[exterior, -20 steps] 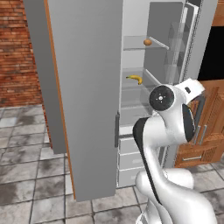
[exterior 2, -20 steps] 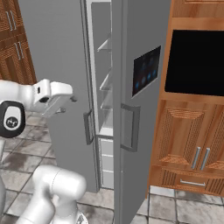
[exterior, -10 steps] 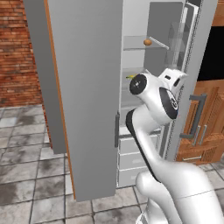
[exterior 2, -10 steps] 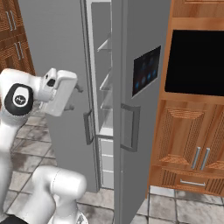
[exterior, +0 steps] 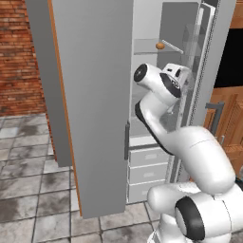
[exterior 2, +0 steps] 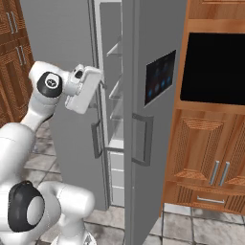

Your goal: Retrieve the tangerine and banana from the fridge and place them into the bowl on the dining table.

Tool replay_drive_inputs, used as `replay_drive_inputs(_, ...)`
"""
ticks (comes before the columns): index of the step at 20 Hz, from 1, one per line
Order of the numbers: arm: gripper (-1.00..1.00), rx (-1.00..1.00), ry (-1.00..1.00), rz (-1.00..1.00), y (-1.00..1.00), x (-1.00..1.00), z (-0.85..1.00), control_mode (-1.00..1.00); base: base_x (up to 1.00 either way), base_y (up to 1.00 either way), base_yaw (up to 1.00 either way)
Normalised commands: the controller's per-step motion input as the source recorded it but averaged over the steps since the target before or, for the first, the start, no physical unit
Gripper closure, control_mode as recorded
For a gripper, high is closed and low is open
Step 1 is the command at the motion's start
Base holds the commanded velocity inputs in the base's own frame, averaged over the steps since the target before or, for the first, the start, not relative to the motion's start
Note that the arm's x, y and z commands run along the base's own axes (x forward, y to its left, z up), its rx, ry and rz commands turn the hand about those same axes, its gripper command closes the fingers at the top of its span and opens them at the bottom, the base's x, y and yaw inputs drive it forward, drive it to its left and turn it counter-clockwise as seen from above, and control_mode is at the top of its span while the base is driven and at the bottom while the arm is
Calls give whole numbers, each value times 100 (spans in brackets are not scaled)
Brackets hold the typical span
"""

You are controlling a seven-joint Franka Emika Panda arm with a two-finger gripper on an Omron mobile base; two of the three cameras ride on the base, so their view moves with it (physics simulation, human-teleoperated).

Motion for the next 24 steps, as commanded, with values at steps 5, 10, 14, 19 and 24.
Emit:
replay_drive_inputs(5,-100,-2,2,0,-22,99,-17,-100,0,0,0)
replay_drive_inputs(10,-100,-2,1,0,-7,100,-32,-100,0,0,0)
replay_drive_inputs(14,-100,-3,0,0,0,90,-34,-100,0,0,0)
replay_drive_inputs(19,-100,-3,0,-8,-26,31,-6,-100,0,0,0)
replay_drive_inputs(24,-100,-2,0,-20,-81,7,0,-100,0,0,0)
